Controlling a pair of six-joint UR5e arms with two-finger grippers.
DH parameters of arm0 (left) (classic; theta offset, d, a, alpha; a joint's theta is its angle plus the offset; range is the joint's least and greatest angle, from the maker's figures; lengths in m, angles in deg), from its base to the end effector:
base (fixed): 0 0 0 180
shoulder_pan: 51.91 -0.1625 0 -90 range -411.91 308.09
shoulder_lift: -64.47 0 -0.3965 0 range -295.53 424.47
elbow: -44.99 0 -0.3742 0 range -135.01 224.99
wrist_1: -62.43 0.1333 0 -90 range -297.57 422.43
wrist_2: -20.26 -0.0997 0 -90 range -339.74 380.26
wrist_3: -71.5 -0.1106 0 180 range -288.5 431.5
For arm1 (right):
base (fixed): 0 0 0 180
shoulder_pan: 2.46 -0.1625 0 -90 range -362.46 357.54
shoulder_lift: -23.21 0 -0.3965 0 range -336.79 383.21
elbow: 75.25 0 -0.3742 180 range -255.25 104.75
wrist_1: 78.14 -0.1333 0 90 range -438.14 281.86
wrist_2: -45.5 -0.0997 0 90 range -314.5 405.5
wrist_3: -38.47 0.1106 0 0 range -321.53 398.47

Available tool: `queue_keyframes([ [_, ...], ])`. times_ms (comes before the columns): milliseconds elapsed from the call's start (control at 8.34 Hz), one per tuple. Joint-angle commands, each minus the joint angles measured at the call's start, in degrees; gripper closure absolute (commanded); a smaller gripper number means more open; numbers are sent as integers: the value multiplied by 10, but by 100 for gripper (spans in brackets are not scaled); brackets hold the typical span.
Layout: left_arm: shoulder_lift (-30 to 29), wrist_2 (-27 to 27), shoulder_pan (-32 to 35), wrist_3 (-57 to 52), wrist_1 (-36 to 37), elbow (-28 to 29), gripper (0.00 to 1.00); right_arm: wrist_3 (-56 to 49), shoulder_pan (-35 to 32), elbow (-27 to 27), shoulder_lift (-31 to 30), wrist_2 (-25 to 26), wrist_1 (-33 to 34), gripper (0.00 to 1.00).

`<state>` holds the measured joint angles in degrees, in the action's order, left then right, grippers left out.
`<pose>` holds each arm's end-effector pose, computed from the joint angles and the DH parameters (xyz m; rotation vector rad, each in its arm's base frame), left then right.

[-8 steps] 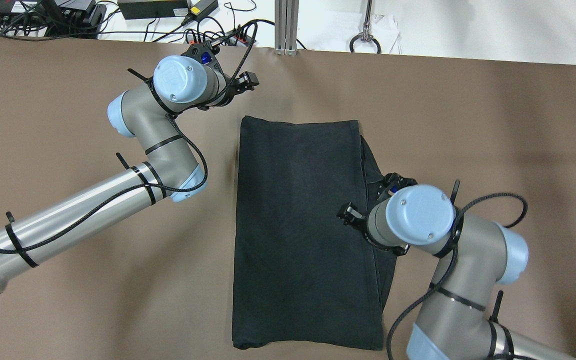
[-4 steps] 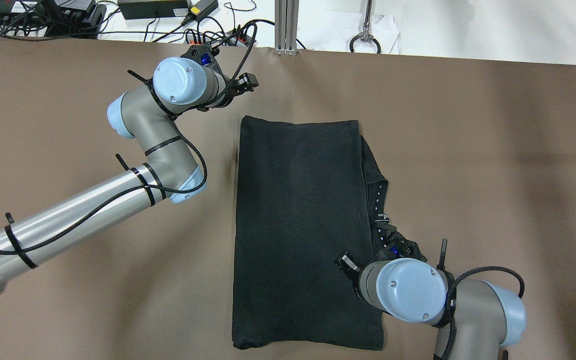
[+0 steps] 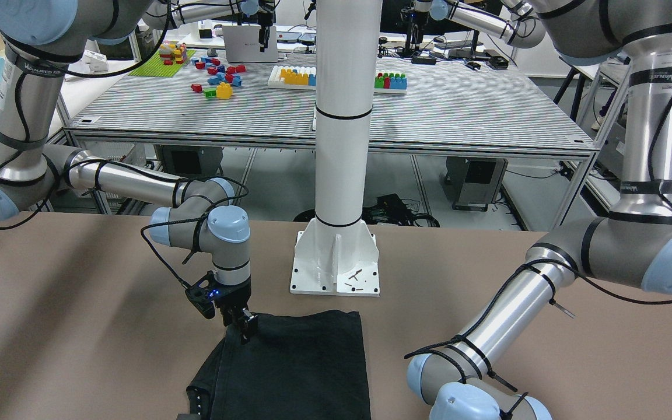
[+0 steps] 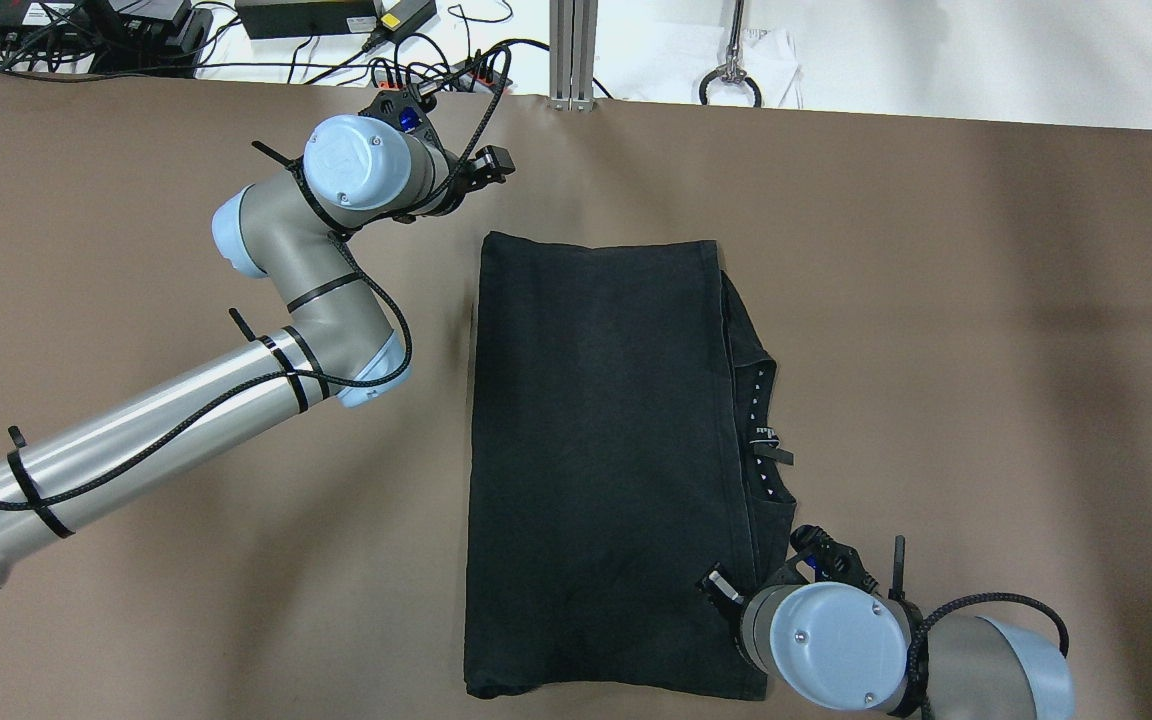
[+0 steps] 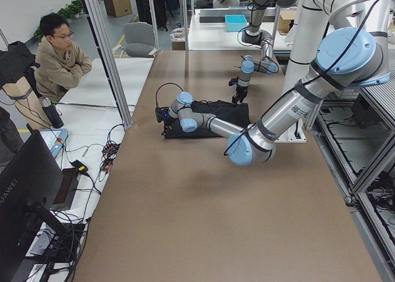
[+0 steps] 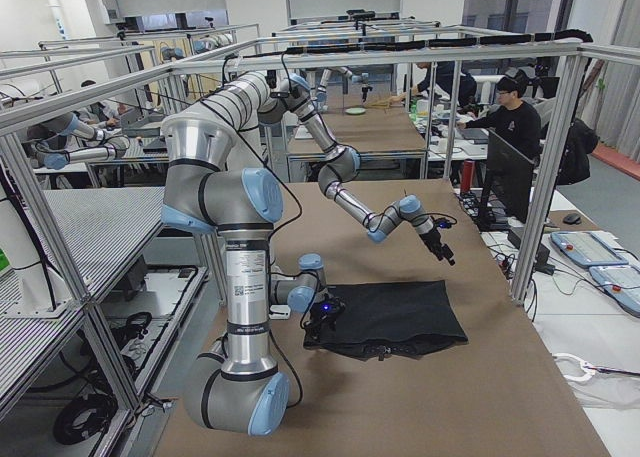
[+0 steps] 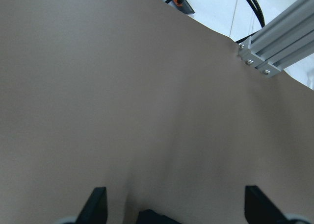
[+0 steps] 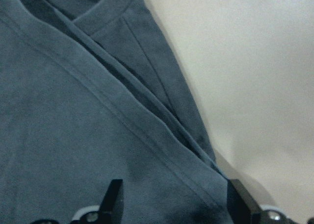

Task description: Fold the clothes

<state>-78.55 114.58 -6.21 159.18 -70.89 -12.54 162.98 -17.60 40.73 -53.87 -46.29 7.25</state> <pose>0.4763 -0.6670 0.2287 0.3993 1.0654 -0.6336 -0.4760 -0.2633 0.3255 -0.1617 -0.7657 0.8116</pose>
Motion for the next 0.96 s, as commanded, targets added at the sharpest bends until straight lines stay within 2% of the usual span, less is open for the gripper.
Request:
queue_keyframes([
  [0,-2,-1,0,0,0,-1,0,22,17,-1,-9,4,-1,24],
  [600,3,-3,1,1,1,-17,0,24,20,-8,-8,7,-1,33],
  [839,4,-12,0,3,1,-18,0,25,21,-11,-6,7,-1,39],
])
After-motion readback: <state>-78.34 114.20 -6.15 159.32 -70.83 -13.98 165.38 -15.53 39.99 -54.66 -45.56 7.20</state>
